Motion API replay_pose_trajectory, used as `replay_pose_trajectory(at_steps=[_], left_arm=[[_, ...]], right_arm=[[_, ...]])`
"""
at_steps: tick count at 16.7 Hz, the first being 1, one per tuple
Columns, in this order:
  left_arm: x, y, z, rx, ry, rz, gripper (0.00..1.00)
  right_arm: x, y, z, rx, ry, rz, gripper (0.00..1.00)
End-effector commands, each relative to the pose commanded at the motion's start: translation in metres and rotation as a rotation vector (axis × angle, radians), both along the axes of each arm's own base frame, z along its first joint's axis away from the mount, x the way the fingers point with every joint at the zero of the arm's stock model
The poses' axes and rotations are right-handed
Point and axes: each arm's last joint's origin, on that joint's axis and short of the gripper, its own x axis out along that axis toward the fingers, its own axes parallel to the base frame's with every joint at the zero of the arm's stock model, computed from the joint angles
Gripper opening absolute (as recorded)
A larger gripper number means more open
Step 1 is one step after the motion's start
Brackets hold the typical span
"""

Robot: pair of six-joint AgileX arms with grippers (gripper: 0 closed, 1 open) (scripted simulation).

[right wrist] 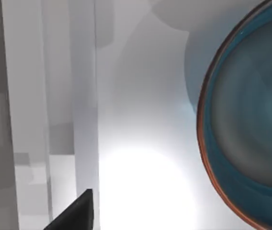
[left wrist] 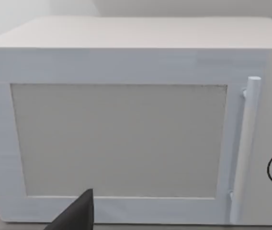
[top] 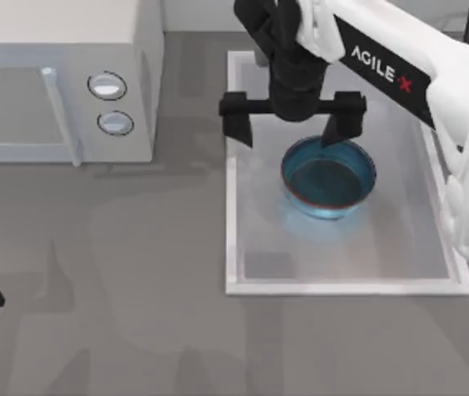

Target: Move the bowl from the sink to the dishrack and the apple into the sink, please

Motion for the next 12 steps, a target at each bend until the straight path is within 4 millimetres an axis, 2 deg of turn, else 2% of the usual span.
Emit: replay_pose_trajectory(at_steps=[6, 8, 12], left_arm=[[0.000, 0.000, 0.000, 0.000, 0.000, 0.000, 1.00], [0.000, 0.000, 0.000, 0.000, 0.000, 0.000, 1.00], [0.000, 0.000, 0.000, 0.000, 0.000, 0.000, 1.00]], right_arm=[[0.002, -0.002, -0.002, 0.001, 0.000, -0.003, 1.00], [0.006, 0.000, -0.020, -0.002, 0.003, 0.000, 1.00], [0.018, 0.001, -0.083, 0.002, -0.004, 0.000, 1.00]])
